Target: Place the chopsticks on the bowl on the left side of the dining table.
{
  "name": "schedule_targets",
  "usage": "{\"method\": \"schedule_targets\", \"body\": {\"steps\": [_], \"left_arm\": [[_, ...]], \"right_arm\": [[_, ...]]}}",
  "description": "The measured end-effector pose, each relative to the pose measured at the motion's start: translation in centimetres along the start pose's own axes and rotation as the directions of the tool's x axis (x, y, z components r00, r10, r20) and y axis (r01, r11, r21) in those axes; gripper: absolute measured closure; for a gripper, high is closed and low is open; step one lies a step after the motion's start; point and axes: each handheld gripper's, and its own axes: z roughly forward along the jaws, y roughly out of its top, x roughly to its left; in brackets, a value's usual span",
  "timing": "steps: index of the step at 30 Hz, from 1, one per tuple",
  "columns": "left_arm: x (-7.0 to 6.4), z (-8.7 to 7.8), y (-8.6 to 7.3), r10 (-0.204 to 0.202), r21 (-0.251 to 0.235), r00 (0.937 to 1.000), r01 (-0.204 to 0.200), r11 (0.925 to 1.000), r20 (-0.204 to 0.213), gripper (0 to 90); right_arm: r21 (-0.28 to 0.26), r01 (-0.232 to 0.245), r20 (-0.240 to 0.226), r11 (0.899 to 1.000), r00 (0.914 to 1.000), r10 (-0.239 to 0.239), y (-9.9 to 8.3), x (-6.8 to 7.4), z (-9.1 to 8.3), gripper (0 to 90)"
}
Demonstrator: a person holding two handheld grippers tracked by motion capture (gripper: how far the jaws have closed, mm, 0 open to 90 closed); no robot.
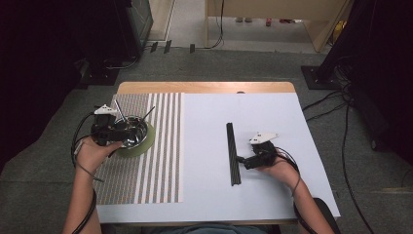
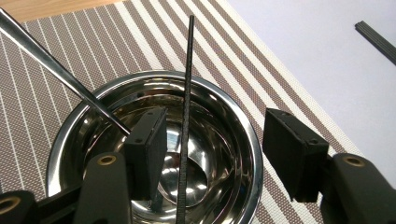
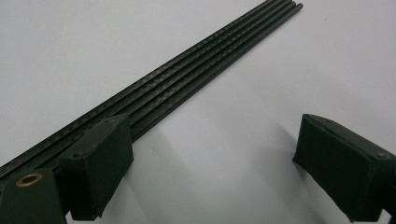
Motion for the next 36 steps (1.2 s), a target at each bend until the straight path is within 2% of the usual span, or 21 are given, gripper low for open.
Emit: {"method": "schedule_targets", "body": {"steps": [11, 22, 30, 36], "left_arm": [[-1.4, -0.1, 0.8, 0.015, -0.012, 0.9997, -0.015, 0.9998, 0.020, 37.2], [-3.2, 0.7, 1.3, 0.053, -0.007, 0.9977, -0.053, 0.9986, 0.042, 36.0], [-4.4, 1.3, 1.5, 0.062, -0.007, 0.9967, -0.062, 0.9981, 0.052, 34.9], [-5.5, 1.9, 1.7, 0.088, -0.005, 0.9941, -0.088, 0.9961, 0.063, 34.0]], "right_arm": [[0.000, 0.000, 0.000, 1.000, 1.0000, 0.000, 0.0, 0.0, 0.0, 10.9], [0.000, 0.000, 0.000, 1.000, 1.0000, 0.000, 0.0, 0.0, 0.0, 10.9], [0.000, 0.000, 0.000, 1.000, 1.0000, 0.000, 0.0, 0.0, 0.0, 10.9], [0.000, 0.000, 0.000, 1.000, 1.0000, 0.000, 0.0, 0.0, 0.0, 10.9]]}}
